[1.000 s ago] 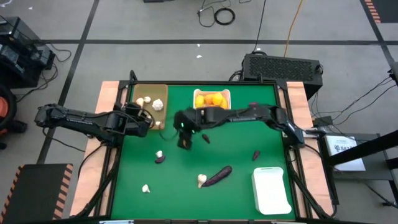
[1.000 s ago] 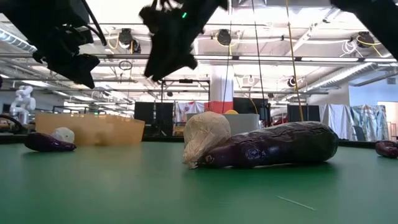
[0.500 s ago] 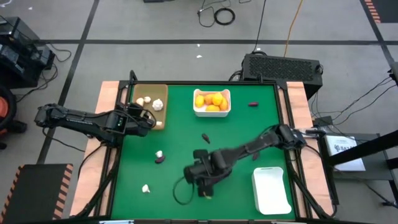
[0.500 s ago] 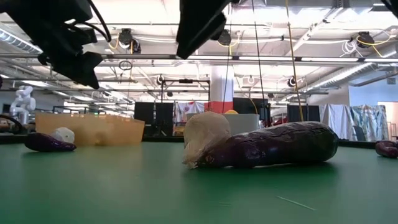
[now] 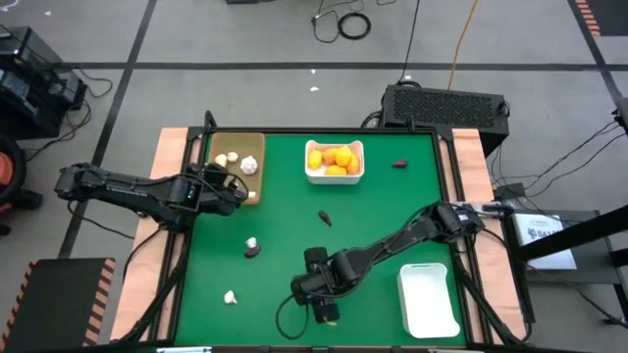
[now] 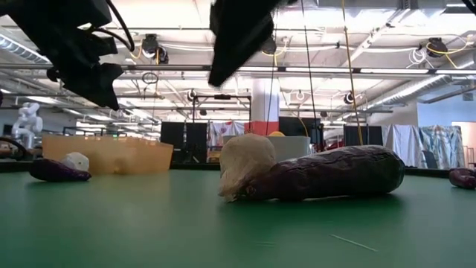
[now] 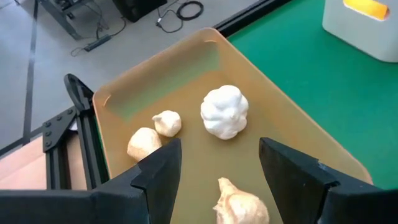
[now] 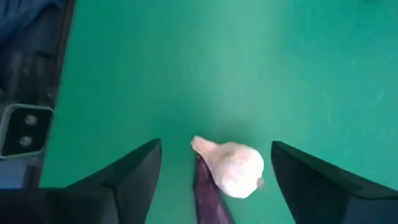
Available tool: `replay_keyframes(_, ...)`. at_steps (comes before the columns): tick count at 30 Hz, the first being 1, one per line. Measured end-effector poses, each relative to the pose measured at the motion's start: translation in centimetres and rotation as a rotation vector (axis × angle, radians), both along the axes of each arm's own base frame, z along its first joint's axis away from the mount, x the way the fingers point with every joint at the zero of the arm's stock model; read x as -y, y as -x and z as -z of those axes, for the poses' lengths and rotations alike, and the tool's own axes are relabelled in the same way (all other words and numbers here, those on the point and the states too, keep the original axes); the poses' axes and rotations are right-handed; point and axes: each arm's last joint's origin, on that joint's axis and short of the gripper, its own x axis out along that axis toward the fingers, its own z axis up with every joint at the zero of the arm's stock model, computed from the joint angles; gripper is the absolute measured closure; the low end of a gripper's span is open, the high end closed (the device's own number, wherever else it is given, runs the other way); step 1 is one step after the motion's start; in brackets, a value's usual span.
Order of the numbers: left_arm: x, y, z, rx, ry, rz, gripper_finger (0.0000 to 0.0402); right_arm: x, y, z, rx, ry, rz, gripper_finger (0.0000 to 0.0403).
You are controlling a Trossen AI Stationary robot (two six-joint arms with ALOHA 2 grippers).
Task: Sort produce into baskets
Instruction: Put the garlic into the orange bin
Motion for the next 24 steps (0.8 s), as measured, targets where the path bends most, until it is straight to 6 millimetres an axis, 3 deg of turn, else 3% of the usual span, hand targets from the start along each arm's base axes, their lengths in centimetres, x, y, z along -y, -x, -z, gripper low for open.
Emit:
replay_keyframes(9,0.0,-0.3,0.1,-0.012,-0.001,0.015,0.0178,0.7,-1.5,3.6,-0.068,-0.021,-0.013,0.0094)
replay_keyframes(16,0.0,-0.4,0.2,-0.019,-0.002,0.017,0.0178,1.3,-1.5,3.8,-0.090,-0.010,-0.012,0.0094)
replay_keyframes(24,0.0,-0.4,0.2,-0.019,-0.002,0.017,0.0178,2.2,-0.8,6.8,-0.143,0.008,0.006,0.0094)
